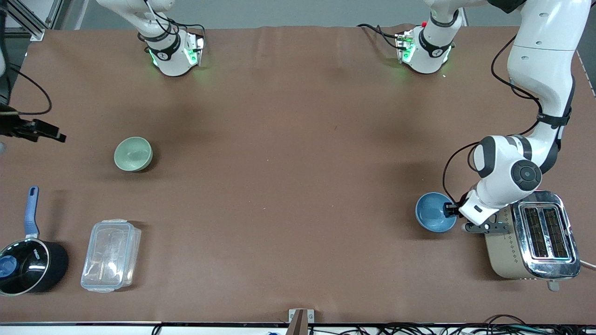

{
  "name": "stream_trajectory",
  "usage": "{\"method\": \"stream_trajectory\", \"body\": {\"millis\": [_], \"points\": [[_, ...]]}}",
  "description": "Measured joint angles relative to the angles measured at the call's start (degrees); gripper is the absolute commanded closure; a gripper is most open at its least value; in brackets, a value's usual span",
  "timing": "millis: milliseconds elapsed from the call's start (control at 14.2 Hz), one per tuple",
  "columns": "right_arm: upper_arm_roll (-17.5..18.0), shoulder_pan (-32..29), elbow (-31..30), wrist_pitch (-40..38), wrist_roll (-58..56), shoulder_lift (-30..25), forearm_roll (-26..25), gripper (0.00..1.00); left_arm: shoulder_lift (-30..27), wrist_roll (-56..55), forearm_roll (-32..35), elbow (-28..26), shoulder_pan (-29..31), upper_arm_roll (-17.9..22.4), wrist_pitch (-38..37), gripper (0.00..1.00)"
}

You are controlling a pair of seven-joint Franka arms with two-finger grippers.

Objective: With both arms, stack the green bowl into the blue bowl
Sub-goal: 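Grasp the blue bowl with the left gripper while the right gripper reaches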

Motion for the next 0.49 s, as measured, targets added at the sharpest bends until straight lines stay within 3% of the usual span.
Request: {"method": "stream_trajectory", "body": {"millis": [352,492], "points": [[0.3,0.1,-7.5,10.6,-3.5,4.8,4.4,0.06,-0.6,0.0,0.0,1.0,-0.4,-1.4,-2.2,1.0],[0.3,0.1,-8.5,13.6,-6.2,8.4,7.1,0.1,-1.0,-4.0,0.0,2.3,-0.7,-4.9,-6.2,1.0]]}}
